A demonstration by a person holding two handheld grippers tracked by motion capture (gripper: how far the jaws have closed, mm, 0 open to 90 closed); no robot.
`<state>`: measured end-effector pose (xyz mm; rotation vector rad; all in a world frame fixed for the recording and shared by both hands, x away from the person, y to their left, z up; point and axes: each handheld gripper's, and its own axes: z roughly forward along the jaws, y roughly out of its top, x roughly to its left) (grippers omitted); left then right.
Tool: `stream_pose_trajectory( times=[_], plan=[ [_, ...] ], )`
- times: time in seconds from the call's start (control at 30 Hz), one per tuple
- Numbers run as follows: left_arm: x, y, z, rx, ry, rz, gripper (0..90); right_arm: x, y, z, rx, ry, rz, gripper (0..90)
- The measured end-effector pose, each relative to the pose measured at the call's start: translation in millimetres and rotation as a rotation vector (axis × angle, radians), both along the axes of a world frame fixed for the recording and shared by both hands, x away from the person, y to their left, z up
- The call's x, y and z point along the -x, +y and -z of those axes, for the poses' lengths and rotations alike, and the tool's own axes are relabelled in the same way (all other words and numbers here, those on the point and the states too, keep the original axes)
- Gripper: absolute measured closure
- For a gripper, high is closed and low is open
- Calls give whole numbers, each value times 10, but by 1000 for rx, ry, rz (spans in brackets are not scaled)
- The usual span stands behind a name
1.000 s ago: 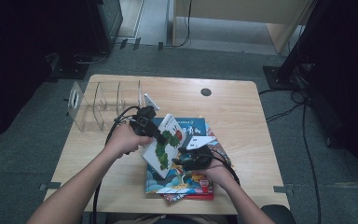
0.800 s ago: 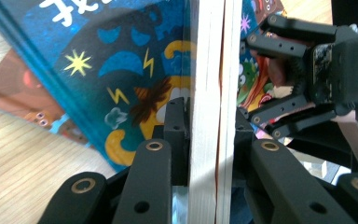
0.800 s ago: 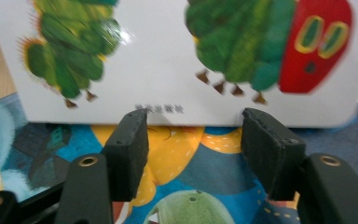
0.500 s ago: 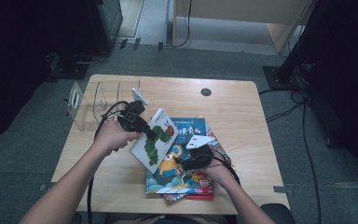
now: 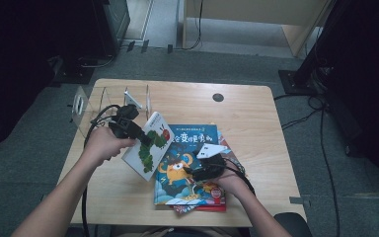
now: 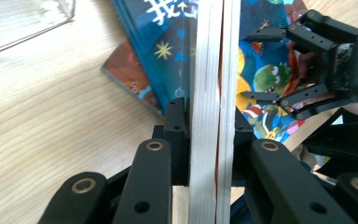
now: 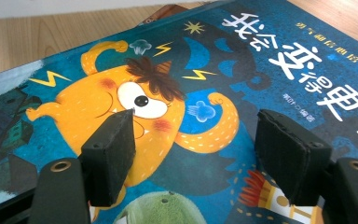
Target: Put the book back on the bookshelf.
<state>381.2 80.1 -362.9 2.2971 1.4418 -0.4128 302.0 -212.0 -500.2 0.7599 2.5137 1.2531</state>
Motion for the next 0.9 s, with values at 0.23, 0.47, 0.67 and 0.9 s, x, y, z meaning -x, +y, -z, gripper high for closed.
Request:
stream_pose_trajectory(
  times=[0.23,0.47,0.67,0.9],
  plan=[
    [50,115,-36,-29,-11,-16,771,0,4,1,0,6,-8,260],
    [75,258,-36,-36,-2,-50,772,-11,4,1,1,7,-18,243],
    [79,367,-16,-61,-2,-89,772,-22,9,2,1,10,-24,235],
    [56,465,7,-89,4,-129,771,-29,10,1,3,10,-28,230]
  ],
)
